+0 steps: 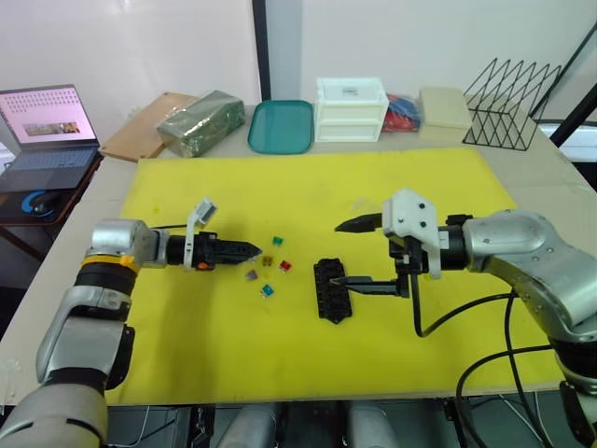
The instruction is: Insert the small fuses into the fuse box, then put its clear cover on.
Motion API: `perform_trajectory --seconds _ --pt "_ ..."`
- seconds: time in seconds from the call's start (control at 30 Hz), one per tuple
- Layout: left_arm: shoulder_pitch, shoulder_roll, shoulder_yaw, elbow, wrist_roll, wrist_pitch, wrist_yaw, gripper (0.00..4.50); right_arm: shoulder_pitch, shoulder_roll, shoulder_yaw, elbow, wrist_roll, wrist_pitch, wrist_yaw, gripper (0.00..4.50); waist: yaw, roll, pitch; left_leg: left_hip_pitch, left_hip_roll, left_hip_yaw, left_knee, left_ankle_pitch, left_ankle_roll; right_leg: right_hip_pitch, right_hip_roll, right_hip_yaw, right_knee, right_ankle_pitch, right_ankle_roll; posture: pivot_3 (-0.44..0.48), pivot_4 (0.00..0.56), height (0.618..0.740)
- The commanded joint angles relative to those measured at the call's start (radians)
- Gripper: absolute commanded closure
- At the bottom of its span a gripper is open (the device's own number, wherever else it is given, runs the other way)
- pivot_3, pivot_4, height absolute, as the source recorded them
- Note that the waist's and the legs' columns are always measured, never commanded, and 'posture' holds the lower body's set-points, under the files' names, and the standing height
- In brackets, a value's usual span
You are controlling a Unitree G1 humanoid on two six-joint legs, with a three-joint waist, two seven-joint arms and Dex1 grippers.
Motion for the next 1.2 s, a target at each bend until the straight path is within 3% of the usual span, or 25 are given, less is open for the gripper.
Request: perform_trajectory --seconds 0.03,0.07,0.17,0.33,0.6,0.7,0.77,0.8,1.0,1.2 --pt "0.003 -0.017 -0.01 0.009 0.018 -0.019 -0.001 0.82 -0.015 -0.008 -0.017 -0.03 0.0 -0.008 0.002 0.0 0.0 0.0 0.0 0.0 0.0 0.0 0.0 0.0 0.0 0.0 0.0 0.0 0.0 0.0 0.0 0.0 0.15 0.74" --pt "0.006 -0.017 -0.01 0.011 0.023 -0.024 0.002 0.82 -0.015 -0.008 -0.018 -0.03 0.0 -0.007 0.002 0.0 0.0 0.0 0.0 0.0 0.0 0.0 0.0 0.0 0.0 0.0 0.0 0.0 0.0 0.0 0.0 0.0 0.15 0.74" --pt "0.011 -0.017 -0.012 0.014 0.034 -0.035 0.004 1.4 -0.017 -0.008 -0.015 -0.026 -0.004 -0.011 0.003 0.0 -0.001 0.0 0.0 0.0 0.0 0.0 0.0 0.0 0.0 0.0 0.0 0.0 0.0 0.0 0.0 0.0 0.15 0.74" --pt "0.03 -0.009 -0.022 0.006 0.054 -0.05 -0.009 3.06 -0.024 -0.004 -0.01 -0.019 -0.012 -0.016 0.007 0.0 -0.003 0.0 0.0 0.0 0.0 0.0 0.0 0.0 0.0 0.0 0.0 0.0 0.0 0.0 0.0 0.0 0.15 0.74" --pt "0.047 -0.002 -0.026 0.014 0.082 -0.08 -0.014 3.06 -0.033 -0.001 -0.004 -0.01 -0.025 -0.023 0.017 0.0 -0.004 0.0 0.0 0.0 0.0 0.0 0.0 0.0 0.0 0.0 0.0 0.0 0.0 0.0 0.0 0.0 0.15 0.74" --pt "0.052 -0.004 -0.025 0.017 0.089 -0.089 -0.014 3.66 -0.035 -0.001 -0.003 -0.008 -0.028 -0.023 0.02 0.0 -0.004 0.0 0.0 0.0 0.0 0.0 0.0 0.0 0.0 0.0 0.0 0.0 0.0 0.0 0.0 0.0 0.15 0.74" --pt "0.057 -0.007 -0.024 0.015 0.093 -0.095 -0.012 4.39 -0.036 0.0 -0.003 -0.007 -0.028 -0.022 0.021 0.0 -0.005 0.0 0.0 0.0 0.0 0.0 0.0 0.0 0.0 -0.001 0.0 0.0 0.0 0.0 0.0 0.0 0.15 0.74" --pt "0.058 -0.007 -0.024 0.014 0.094 -0.096 -0.011 4.47 -0.037 0.0 -0.003 -0.007 -0.028 -0.022 0.022 0.0 -0.005 0.0 0.0 0.0 0.0 0.0 0.0 0.0 0.0 -0.001 0.0 0.0 0.0 0.0 0.0 0.0 0.15 0.74" --pt "0.08 -0.005 -0.033 0.007 0.116 -0.142 -0.002 4.47 -0.041 -0.001 -0.004 -0.006 -0.031 -0.018 0.026 0.0 -0.005 0.0 0.0 0.0 0.0 0.0 0.0 0.0 0.0 0.0 0.0 0.0 0.0 0.0 0.0 0.0 0.15 0.74" --pt "0.096 0.016 0.043 -0.039 0.087 -0.207 0.004 4.47 -0.043 -0.003 -0.009 -0.006 -0.028 -0.013 0.031 0.0 -0.006 0.0 -0.001 0.0 0.001 0.0 0.0 0.0 0.0 0.0 0.0 0.0 0.0 0.0 0.0 0.0 0.15 0.74"
